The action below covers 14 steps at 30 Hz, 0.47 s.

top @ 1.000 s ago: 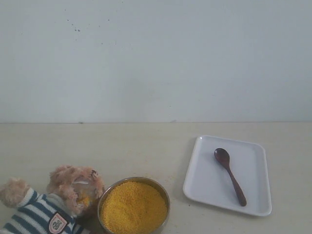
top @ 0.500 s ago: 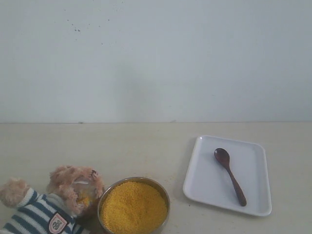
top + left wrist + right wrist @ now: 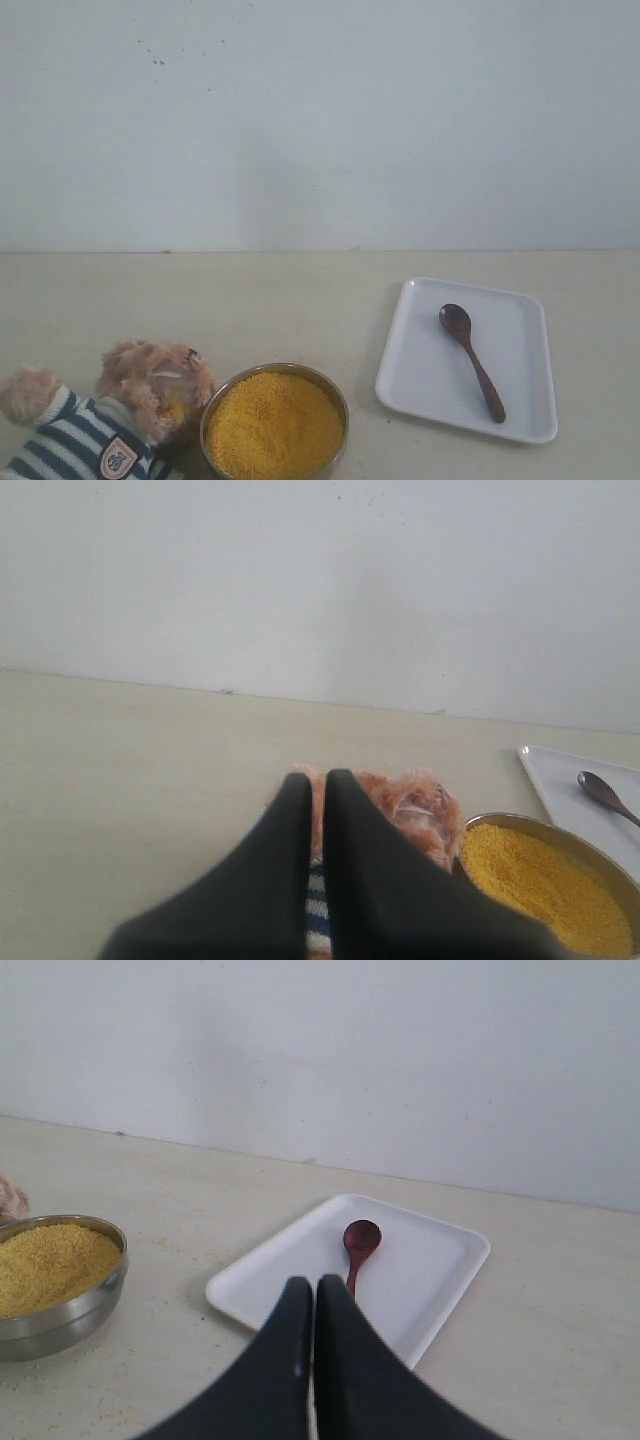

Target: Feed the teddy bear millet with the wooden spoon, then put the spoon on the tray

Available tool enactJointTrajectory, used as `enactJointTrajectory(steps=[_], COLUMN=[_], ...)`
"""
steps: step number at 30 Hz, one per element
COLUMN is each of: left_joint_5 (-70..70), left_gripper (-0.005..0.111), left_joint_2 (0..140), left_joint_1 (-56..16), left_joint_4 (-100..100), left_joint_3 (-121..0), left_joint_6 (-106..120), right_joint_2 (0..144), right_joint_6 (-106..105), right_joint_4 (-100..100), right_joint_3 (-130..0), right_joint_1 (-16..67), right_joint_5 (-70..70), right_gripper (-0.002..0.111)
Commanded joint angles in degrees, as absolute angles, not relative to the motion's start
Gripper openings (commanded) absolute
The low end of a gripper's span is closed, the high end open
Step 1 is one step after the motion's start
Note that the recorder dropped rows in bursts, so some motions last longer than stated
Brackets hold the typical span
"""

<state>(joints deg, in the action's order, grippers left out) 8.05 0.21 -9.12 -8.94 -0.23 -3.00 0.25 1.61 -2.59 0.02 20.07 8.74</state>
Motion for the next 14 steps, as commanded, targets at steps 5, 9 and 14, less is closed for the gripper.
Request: enactJointTrajectory(steps=[5, 9, 14], left_joint_5=[7.29, 7.29, 7.29], left_gripper=[0.004, 0.004, 0.004], left_joint_2=[0.0, 0.0, 0.0], left_joint_1=[-9.22, -9.22, -9.22], left_joint_4=[-9.18, -7.45, -4.84], left_joint_3=[0.0, 0.0, 0.0], left_joint_6=[-2.91, -2.91, -2.91], right_joint_2=[0.0, 0.0, 0.0], right_joint_6=[1.37, 1.37, 1.37], right_joint_4=[-2.82, -2.82, -2.82], right_joint_3=[0.0, 0.0, 0.0], right_joint_1=[19.96, 19.96, 19.96], right_joint_5=[8.41, 8.41, 8.41], right_gripper=[0.0, 0.0, 0.0])
